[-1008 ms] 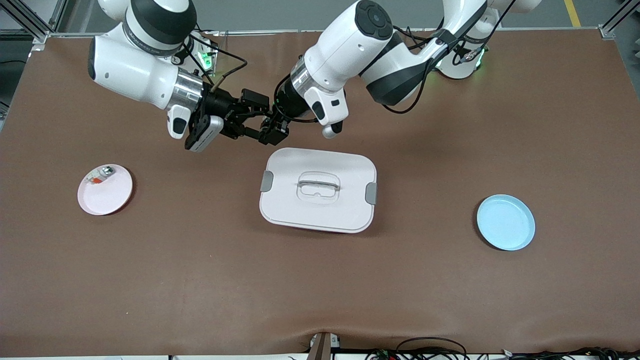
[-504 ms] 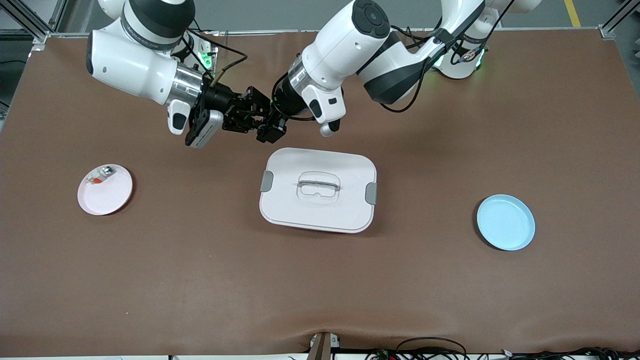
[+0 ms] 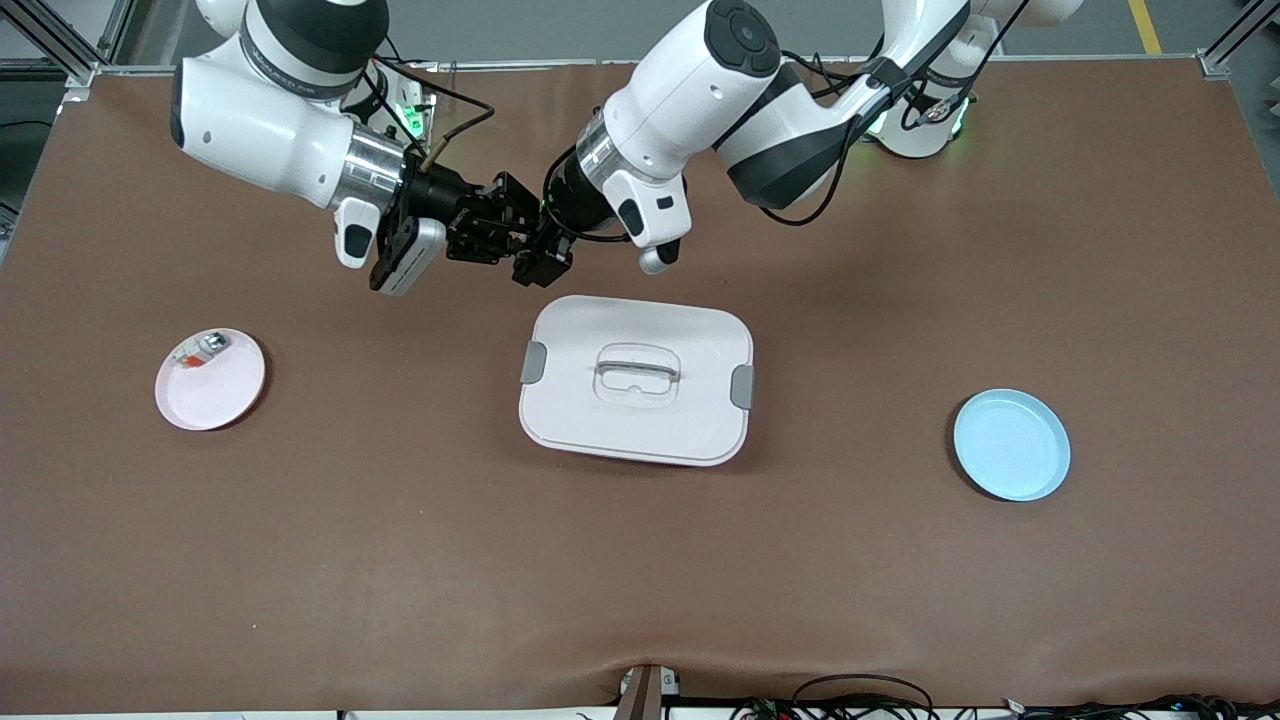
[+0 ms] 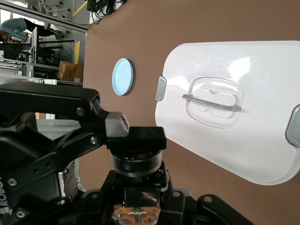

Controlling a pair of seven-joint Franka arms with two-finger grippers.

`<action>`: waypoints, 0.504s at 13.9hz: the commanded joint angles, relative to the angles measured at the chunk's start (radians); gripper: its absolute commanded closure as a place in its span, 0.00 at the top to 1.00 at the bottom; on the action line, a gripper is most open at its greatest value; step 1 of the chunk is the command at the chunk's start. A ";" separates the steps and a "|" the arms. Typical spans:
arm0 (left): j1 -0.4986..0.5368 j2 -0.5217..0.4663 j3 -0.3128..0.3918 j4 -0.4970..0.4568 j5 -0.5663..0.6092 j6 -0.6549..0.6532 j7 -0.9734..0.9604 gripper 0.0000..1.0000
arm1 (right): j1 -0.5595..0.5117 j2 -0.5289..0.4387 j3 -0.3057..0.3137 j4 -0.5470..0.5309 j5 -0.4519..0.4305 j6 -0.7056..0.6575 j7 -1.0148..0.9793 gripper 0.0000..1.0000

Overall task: Transfer orange switch to right arm and place
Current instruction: 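Open the left gripper and pull it away from the switch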

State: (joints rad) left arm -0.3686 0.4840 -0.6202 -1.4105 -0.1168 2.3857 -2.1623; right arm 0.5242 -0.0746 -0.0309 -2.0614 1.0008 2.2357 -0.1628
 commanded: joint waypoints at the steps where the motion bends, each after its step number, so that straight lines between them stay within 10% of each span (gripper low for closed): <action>1: -0.006 -0.018 0.000 0.013 0.048 0.000 0.006 0.67 | -0.001 -0.004 -0.009 -0.003 0.010 0.005 -0.017 0.00; 3: -0.006 -0.019 -0.001 0.015 0.083 0.000 0.006 1.00 | -0.006 -0.002 -0.010 -0.002 0.009 0.005 -0.020 0.00; 7: 0.008 -0.041 0.002 0.016 0.094 -0.005 0.005 1.00 | -0.016 0.015 -0.015 0.014 -0.002 -0.008 -0.075 0.00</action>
State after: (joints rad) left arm -0.3685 0.4647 -0.6212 -1.3939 -0.0419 2.3887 -2.1612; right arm 0.5197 -0.0689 -0.0437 -2.0593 0.9985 2.2408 -0.1980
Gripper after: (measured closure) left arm 0.000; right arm 0.590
